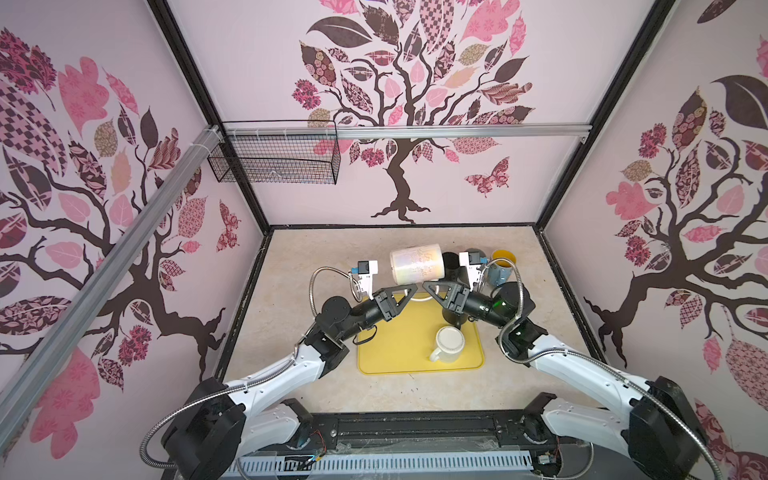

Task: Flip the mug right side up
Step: 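Close the right gripper on the pink mug's handle beside the left gripper, then open the left gripper and pull it back from the pink mug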

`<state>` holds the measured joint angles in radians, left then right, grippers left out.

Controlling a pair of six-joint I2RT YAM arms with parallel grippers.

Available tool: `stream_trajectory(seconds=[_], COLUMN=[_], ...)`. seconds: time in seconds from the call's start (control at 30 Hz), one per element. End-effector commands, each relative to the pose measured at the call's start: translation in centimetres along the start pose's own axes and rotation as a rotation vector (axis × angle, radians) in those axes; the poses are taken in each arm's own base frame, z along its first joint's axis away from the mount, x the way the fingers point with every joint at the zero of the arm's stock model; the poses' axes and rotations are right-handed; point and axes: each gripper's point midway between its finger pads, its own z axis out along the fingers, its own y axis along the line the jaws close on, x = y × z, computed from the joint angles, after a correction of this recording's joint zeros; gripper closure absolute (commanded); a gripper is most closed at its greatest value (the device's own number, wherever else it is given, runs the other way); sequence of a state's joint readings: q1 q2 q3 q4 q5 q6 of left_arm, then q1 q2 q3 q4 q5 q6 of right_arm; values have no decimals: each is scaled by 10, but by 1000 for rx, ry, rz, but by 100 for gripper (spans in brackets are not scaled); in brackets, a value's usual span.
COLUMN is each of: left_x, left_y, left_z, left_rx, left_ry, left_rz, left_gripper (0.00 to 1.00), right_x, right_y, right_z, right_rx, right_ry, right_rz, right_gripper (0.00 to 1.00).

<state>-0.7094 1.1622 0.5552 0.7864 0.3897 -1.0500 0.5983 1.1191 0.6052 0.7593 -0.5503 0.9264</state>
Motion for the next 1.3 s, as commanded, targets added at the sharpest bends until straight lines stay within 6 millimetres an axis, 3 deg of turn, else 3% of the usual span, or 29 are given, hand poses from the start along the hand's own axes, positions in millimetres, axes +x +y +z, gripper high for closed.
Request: stream_trajectory(seconds=[0.0, 0.57, 0.7, 0.77, 0.87, 0.93, 0.97, 1.0, 1.03, 1.07, 1.1, 1.27], left_x=[22, 35, 37, 40, 44, 45, 46, 47, 48, 46, 44, 26], left_y=[-18, -10, -7, -4, 0, 3, 7, 12, 20, 32, 45, 91], left_z=[6, -1, -2, -3, -4, -5, -6, -7, -9, -13, -18, -62], left_rx=[72, 66, 59, 54, 46, 37, 17, -5, -44, -107, -180, -575], left_ry=[108, 147, 150, 157, 168, 167, 168, 167, 167, 158, 152, 120], left_rz=[55, 17, 14, 8, 1, -2, -7, -9, -11, -18, -21, 138], left_gripper=[100, 100, 100, 100, 100, 100, 96, 74, 50, 11, 4, 4], right_x=[-38, -54, -57, -59, -60, -59, -59, -59, -59, -58, -58, -57], right_y=[58, 85, 94, 98, 101, 99, 98, 98, 97, 94, 91, 64], right_z=[3, -5, -8, -9, -9, -8, -8, -8, -7, -6, -5, 2], right_rx=[-142, -174, -187, -194, -196, -189, -186, -184, -179, -167, -154, -17], right_ry=[-98, -143, -152, -155, -155, -151, -149, -147, -145, -139, -136, -106], right_rz=[-117, -170, -186, -194, -201, -200, -200, -199, -199, -191, -186, -148], right_gripper=[69, 69, 83, 84, 100, 100, 100, 100, 100, 100, 100, 100])
